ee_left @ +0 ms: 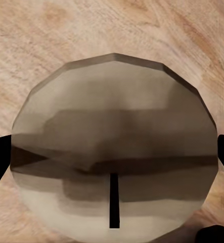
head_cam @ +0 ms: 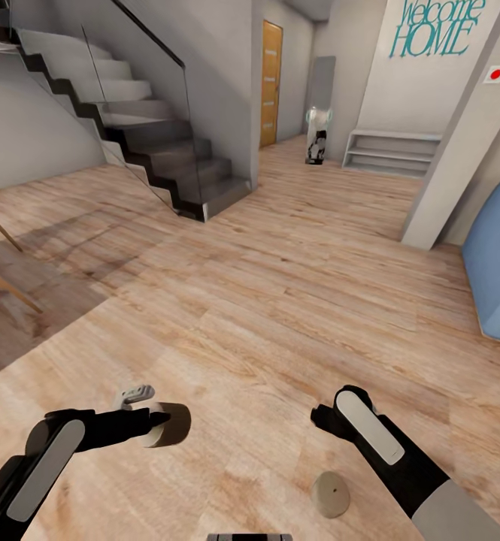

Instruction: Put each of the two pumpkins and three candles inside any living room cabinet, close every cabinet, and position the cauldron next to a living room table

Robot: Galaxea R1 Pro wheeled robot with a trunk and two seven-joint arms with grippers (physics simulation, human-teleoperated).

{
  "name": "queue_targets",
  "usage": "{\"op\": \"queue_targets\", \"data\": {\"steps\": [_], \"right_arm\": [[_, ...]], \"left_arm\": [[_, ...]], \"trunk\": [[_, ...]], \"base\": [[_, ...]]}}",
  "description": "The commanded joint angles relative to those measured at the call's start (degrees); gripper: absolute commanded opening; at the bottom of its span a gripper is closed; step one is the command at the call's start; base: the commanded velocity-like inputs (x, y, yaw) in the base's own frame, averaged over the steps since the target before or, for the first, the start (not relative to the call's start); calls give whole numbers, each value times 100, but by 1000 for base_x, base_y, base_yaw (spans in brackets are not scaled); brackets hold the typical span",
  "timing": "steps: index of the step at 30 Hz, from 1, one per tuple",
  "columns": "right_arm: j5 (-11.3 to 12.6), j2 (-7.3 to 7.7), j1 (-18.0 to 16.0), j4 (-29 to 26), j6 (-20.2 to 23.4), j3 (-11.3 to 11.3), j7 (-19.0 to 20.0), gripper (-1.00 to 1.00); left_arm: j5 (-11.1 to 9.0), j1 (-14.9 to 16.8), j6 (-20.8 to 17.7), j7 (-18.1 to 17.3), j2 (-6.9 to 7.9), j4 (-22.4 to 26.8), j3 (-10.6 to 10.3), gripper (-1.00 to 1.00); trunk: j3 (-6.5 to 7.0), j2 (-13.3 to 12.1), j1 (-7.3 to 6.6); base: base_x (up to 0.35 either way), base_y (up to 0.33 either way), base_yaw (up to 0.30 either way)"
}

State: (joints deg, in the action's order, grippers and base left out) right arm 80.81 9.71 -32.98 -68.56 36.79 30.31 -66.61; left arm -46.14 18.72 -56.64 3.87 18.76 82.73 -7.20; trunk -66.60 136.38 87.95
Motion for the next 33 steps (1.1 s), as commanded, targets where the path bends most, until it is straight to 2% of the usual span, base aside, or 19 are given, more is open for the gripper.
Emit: {"op": "queue_targets", "data": {"steps": [1,4,7,11,17,23,28,33], "right_arm": [[33,2,-6,-1,47,14,-38,100],[30,-36,-6,190,47,18,-37,100],[-4,-232,-6,546,49,13,-43,100],[-18,-335,-6,655,51,10,-45,100],[-21,-357,-6,684,51,10,-45,100],[-27,-356,-6,684,51,19,-45,100],[-37,-356,-6,670,48,240,-45,100],[-38,-353,-6,666,47,292,-41,100]], "left_arm": [[-56,2,-14,32,3,4,-8,-100],[-57,1,-14,28,-3,-1,-8,-100],[-54,-2,-14,27,-1,-2,-2,-100],[-55,-7,-14,27,-4,-8,-1,-100],[-53,-8,-14,28,-4,-11,-1,-100],[-60,-8,-14,27,-9,-12,-2,-100],[-69,-8,-14,27,-25,-12,-9,-100],[-70,-8,-14,27,-28,-12,-9,-100]], "trunk": [[-23,44,21],[-77,164,87],[-131,285,153],[-203,445,241],[-310,686,373],[-443,694,388],[-554,700,401],[-665,707,414]], "base": [[0,0,0],[0,0,0],[0,0,0],[0,0,0],[0,0,0],[0,0,0],[0,0,0],[0,0,0]]}}
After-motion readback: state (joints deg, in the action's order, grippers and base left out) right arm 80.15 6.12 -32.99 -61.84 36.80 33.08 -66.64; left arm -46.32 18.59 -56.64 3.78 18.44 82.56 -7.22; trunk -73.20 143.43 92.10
